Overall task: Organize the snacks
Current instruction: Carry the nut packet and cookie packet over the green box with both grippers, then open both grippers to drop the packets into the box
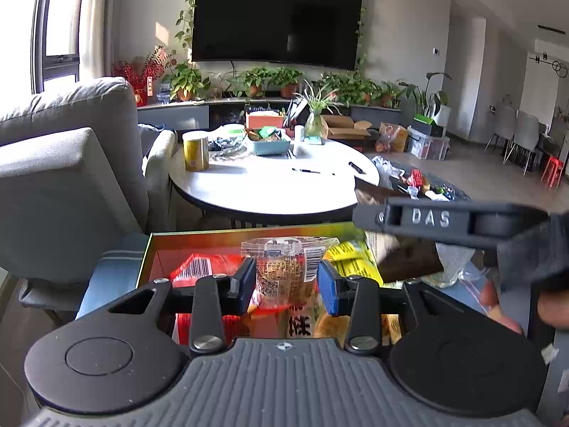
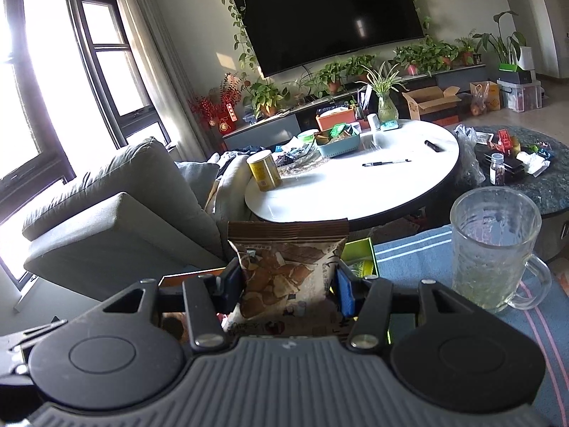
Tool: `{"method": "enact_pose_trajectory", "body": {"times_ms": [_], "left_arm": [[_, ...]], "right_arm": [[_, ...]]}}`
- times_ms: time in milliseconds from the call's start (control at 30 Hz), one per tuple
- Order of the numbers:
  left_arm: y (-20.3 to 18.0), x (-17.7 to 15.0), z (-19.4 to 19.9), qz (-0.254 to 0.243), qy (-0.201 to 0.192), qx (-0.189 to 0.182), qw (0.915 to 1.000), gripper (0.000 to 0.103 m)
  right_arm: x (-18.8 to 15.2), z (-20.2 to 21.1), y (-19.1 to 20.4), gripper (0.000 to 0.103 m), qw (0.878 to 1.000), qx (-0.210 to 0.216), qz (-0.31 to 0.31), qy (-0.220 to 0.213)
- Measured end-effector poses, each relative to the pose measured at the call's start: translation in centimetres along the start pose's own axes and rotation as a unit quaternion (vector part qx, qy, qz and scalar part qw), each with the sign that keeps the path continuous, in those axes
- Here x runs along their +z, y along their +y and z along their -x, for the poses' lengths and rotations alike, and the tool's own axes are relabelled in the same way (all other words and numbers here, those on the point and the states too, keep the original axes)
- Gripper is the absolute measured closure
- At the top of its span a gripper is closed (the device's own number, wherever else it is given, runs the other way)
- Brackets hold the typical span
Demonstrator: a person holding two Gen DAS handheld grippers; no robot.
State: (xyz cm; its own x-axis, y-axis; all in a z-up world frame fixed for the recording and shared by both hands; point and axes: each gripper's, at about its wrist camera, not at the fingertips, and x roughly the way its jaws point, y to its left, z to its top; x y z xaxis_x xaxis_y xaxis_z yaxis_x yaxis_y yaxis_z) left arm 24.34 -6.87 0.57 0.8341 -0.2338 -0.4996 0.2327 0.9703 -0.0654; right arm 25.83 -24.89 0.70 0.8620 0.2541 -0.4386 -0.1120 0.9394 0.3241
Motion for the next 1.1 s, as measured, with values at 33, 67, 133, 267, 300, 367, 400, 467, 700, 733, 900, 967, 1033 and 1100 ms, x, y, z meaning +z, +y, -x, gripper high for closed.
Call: {"method": "enact_pose_trajectory", "body": {"times_ms": [33, 67, 133, 267, 300, 367, 400, 467, 700, 733, 900, 967, 1033, 1100], "left_arm": [[0.0, -0.1, 0.0, 0.002, 0.002, -0.001, 1.0000, 0.067], [0.1, -0.2, 0.2, 0.005, 0.003, -0.002, 1.0000, 0.068], [0.0, -0.4, 0.6, 0.004, -0.002, -0.005, 1.0000, 0.068], [-0.1, -0.4, 1.1, -0.005, -0.008, -0.004, 0.9999, 0.068], [-0.1, -0.4, 1.0, -0.006, -0.008, -0.001, 1.0000, 0.068], [0.0, -0.4, 0.8, -0.001, -0.005, 0.006, 1.0000, 0.068], [0.2, -0.5, 0.7, 0.002, -0.003, 0.008, 1.0000, 0.068], [0.3, -0.7, 0.6, 0.005, -0.001, 0.008, 1.0000, 0.068], [0.0, -1.0, 0.5, 0.000, 0.002, 0.007, 1.0000, 0.067], [-0.1, -1.1, 0.4, -0.001, 0.003, 0.007, 1.0000, 0.067], [-0.1, -1.4, 0.2, -0.007, 0.012, 0.007, 0.9999, 0.064], [-0.1, -1.5, 0.2, -0.007, 0.013, 0.008, 0.9999, 0.064], [0.1, -1.6, 0.1, -0.006, 0.015, 0.009, 0.9998, 0.063], [0.3, -1.5, -0.1, -0.002, 0.015, 0.010, 0.9998, 0.063]], "right_arm": [[0.0, 0.1, 0.1, 0.041, 1.000, 0.000, 0.002, 0.000], [0.0, 0.1, 0.1, 0.041, 1.000, 0.001, 0.004, -0.001], [0.0, 0.1, 0.2, 0.041, 1.000, 0.000, 0.006, -0.001], [-0.1, 0.1, 0.2, 0.041, 1.000, -0.001, 0.004, 0.000], [-0.2, 0.0, 0.2, 0.041, 1.000, -0.001, 0.003, 0.000], [-0.3, -0.1, 0.2, 0.041, 1.000, -0.001, 0.002, 0.002], [-0.3, -0.1, 0.1, 0.041, 1.000, -0.001, 0.002, 0.003], [-0.4, -0.1, 0.2, 0.041, 1.000, 0.000, 0.004, 0.005], [-0.3, -0.6, 0.0, 0.041, 1.000, -0.001, 0.006, 0.009], [-0.2, -0.8, 0.1, 0.041, 1.000, -0.001, 0.007, 0.011], [0.1, -2.3, 0.8, 0.041, 1.000, 0.003, 0.019, 0.025], [-0.1, -2.8, 1.1, 0.041, 0.999, 0.002, 0.025, 0.028], [-0.3, -3.1, 1.2, 0.041, 0.999, 0.002, 0.027, 0.033], [-0.6, -3.4, 1.3, 0.041, 0.999, -0.001, 0.031, 0.036]]}}
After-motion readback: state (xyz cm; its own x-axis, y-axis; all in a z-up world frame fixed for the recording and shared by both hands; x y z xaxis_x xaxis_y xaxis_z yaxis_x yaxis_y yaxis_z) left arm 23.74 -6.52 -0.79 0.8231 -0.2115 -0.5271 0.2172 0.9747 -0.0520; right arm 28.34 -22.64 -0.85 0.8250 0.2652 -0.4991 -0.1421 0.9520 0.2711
